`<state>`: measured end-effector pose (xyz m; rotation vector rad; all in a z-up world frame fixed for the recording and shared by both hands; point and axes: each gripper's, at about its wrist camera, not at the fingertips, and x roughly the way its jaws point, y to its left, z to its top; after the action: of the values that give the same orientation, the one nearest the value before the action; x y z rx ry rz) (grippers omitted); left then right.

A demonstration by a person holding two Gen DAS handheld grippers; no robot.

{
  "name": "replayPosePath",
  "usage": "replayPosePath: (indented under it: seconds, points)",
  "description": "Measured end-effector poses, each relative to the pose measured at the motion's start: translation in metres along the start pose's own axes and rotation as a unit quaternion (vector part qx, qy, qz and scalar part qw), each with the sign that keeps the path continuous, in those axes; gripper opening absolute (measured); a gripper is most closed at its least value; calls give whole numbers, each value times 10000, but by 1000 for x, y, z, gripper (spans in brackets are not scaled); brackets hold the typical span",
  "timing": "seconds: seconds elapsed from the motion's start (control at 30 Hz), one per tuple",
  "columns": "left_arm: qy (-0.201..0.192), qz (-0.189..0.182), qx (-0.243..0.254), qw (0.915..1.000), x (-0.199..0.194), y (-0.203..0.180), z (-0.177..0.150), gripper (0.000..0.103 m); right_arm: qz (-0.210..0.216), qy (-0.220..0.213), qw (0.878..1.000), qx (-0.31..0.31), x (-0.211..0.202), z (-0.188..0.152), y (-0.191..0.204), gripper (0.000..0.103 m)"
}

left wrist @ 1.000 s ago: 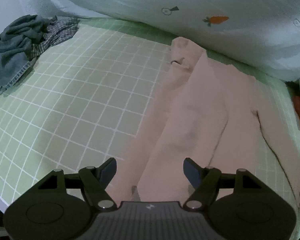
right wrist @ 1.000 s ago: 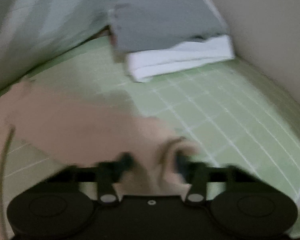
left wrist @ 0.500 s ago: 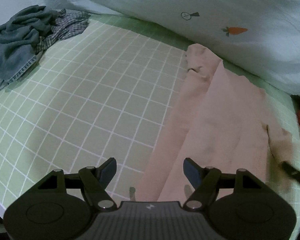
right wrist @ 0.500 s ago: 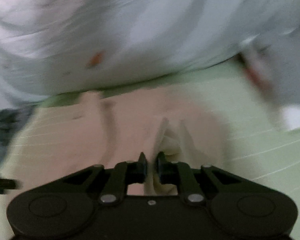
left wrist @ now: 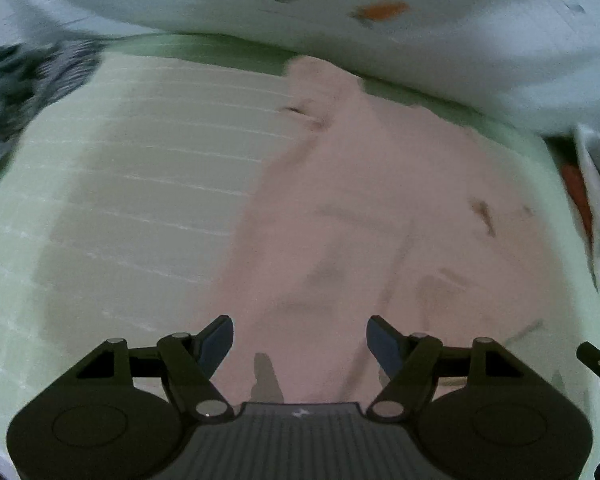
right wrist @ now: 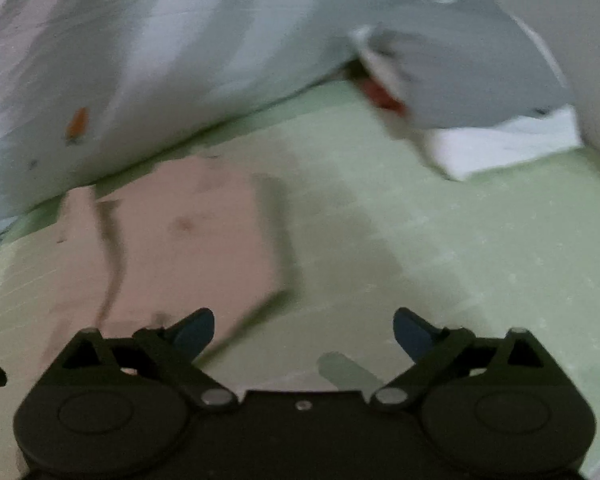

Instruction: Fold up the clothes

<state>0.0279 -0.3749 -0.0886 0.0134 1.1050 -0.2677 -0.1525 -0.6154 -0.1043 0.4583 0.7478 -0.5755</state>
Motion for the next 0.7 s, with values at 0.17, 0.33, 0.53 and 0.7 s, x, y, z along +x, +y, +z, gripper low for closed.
replayPosePath:
  seconds: [0.17,0.33,0.53,0.7]
  points:
    - [158,-282,362,9988,21,-56,0,74,-199,165,9997,3,8,1,-28,99]
    - [265,-705,527,9958,34,-99,-7,79,-234,380,9989,-161,21,3,-49,99]
    - [568,-389,817,9943,59,-125,-10,82,-163,444,9986,-235,40,19,-63,99]
    - [888,-273,722,9931,72,-116,-5,44,-110,349,9989,-287,51,38,-64,99]
